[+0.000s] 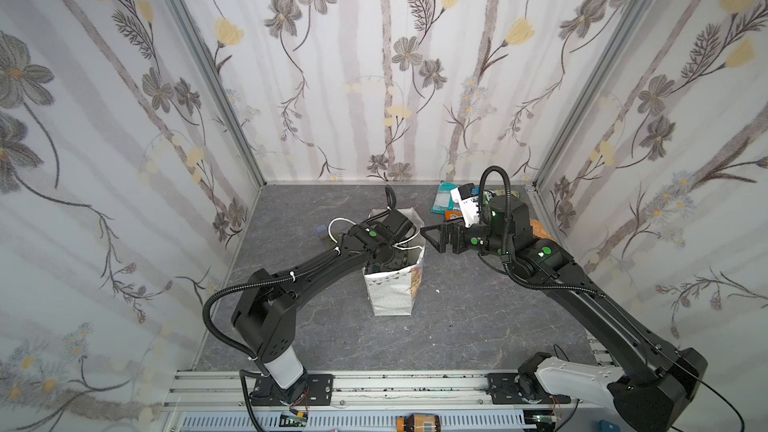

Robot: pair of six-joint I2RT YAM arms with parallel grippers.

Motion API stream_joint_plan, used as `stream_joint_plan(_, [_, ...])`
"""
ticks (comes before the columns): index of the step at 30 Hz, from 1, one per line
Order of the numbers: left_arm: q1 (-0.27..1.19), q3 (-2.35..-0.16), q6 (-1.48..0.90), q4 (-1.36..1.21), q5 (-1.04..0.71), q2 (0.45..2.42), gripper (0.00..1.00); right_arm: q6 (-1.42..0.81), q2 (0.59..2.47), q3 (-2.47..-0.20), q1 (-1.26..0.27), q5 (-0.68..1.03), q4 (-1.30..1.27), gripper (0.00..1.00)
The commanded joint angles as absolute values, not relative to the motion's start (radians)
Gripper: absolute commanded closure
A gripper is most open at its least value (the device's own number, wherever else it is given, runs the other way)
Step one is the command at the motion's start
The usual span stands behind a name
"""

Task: Take the snacks out of the paper bag
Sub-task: 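Lift the green Spring Tea pack out of the bag while right gripper approaches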

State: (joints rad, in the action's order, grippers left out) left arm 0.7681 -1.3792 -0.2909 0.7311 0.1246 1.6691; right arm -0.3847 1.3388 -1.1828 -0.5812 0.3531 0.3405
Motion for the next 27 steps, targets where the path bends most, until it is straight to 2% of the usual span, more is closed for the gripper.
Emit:
stream_joint_plan(1, [0.769,-1.402,-0.290,0.756,0.155,1.654,1.00,-0.396,1.338,-1.181,-0.579,0.373,0.301,0.00])
stream_joint_plan(27, [0.768,-1.477,-0.290,0.788,0.188,1.544,1.00,-0.408,1.290,-1.180,-0.571,0.353,0.285,0.00])
